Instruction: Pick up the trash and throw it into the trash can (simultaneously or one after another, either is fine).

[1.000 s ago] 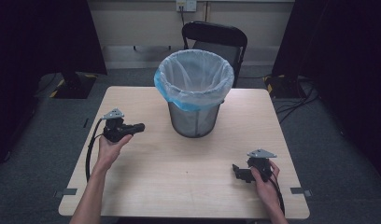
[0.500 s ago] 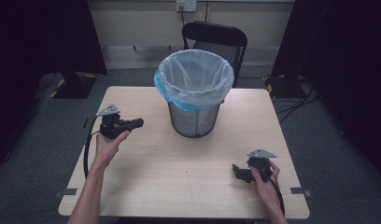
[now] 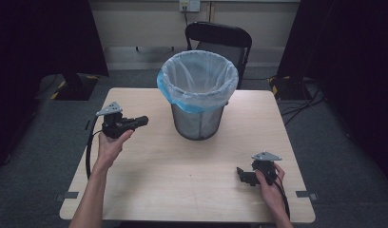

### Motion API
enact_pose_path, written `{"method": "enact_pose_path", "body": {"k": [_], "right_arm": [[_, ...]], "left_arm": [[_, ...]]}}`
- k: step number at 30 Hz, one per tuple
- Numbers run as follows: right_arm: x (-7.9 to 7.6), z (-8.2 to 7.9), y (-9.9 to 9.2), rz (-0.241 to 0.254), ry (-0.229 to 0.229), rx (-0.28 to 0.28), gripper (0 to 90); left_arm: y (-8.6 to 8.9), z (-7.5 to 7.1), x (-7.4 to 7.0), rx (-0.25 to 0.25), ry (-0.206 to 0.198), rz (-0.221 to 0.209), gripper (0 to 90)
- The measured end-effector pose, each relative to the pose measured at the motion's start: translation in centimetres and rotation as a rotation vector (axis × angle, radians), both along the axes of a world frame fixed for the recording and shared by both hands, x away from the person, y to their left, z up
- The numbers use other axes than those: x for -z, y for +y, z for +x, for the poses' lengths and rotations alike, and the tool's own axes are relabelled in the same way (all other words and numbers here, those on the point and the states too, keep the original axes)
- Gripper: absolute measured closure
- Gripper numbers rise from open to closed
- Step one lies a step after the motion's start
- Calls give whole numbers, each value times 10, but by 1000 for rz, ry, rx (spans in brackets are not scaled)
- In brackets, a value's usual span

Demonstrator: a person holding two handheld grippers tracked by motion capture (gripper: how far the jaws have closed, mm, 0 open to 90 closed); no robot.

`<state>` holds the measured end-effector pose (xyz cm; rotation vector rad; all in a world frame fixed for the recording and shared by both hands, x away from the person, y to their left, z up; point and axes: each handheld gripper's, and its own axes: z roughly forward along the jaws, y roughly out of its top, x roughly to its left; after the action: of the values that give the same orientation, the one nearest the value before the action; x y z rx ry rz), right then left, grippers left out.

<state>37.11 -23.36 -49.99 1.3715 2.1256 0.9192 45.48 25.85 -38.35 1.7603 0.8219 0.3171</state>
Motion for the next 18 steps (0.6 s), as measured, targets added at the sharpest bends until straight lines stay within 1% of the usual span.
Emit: {"method": "enact_pose_path", "body": {"k": [5, 11, 13, 16, 18], "right_arm": [[0, 0, 0, 0, 0, 0, 115], [0, 0, 0, 0, 0, 0, 115], [0, 0, 0, 0, 0, 0, 116], [0, 0, 0, 0, 0, 0, 115], [0, 0, 0, 0, -1, 0, 115]], "left_arm": [[-2, 0, -7, 7, -11, -12, 865], [-2, -2, -19, 6, -39, -25, 865], [-3, -3, -23, 9, -51, -19, 865], [-2, -5, -28, 8, -60, -29, 866], [-2, -5, -32, 9, -69, -25, 866]]}}
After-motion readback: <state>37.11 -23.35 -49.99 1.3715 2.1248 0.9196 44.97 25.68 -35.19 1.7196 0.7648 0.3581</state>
